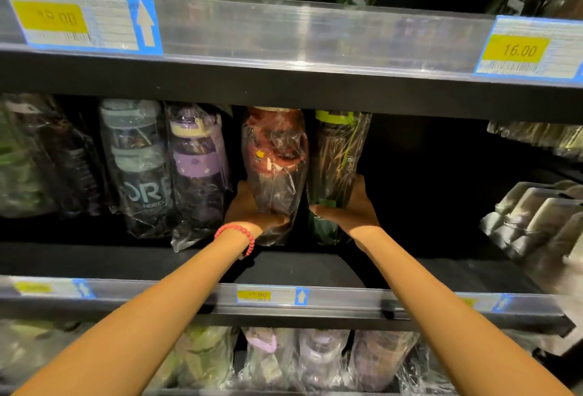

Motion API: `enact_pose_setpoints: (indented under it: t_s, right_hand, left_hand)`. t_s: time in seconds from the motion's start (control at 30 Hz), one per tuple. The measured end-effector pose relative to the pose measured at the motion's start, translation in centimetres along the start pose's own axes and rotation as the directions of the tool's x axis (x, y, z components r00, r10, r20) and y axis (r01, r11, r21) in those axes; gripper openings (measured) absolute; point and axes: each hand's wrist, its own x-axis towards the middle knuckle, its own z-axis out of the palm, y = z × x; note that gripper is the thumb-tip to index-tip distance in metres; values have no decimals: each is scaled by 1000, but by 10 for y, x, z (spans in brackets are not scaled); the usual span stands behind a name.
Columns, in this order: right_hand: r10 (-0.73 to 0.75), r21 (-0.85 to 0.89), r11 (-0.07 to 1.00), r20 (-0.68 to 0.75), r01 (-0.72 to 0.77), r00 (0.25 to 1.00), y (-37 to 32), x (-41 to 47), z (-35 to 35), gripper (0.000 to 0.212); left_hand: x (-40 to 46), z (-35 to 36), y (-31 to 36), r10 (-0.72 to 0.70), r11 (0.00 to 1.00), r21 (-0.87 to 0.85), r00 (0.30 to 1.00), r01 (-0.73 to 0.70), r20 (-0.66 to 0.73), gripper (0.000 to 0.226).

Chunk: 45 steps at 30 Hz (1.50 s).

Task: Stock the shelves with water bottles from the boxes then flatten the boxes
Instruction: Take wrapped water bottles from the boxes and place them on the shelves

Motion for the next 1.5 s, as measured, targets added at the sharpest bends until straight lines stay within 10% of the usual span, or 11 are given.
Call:
enact_pose_setpoints:
  t_s: [0.13, 0.27, 0.87, 1.1, 1.3, 1.5]
  right_hand:
    - [13, 16, 1000, 46, -14, 999, -1, 12, 7, 92]
    - [6, 29, 1000, 46, -7, 999, 0, 21, 15, 94]
    - [-4, -67, 998, 17, 5, 1000, -8, 21, 2, 97]
    - [-177, -198, 964, 19, 177, 984, -40, -57, -18, 64]
    - [-465, -398, 713, 347, 577, 814, -55, -148, 22, 60]
    - [-627, -283, 466, 563, 838, 539, -56, -235, 110, 55]
  left_hand:
    - [-24, 6, 34, 49, 989, 138, 996, -59, 79, 22]
    - [-31, 2, 45, 226, 966, -86, 958, -244, -177, 80]
    - [-50, -8, 49, 231, 965, -77, 954, -249, -191, 87]
    - [-115, -33, 16, 364, 883, 393, 903, -256, -230, 42]
    - [-177, -69, -53, 673, 673, 636, 670, -378, -314, 68]
    - [-255, -105, -184, 481, 684, 724, 802, -90, -354, 69]
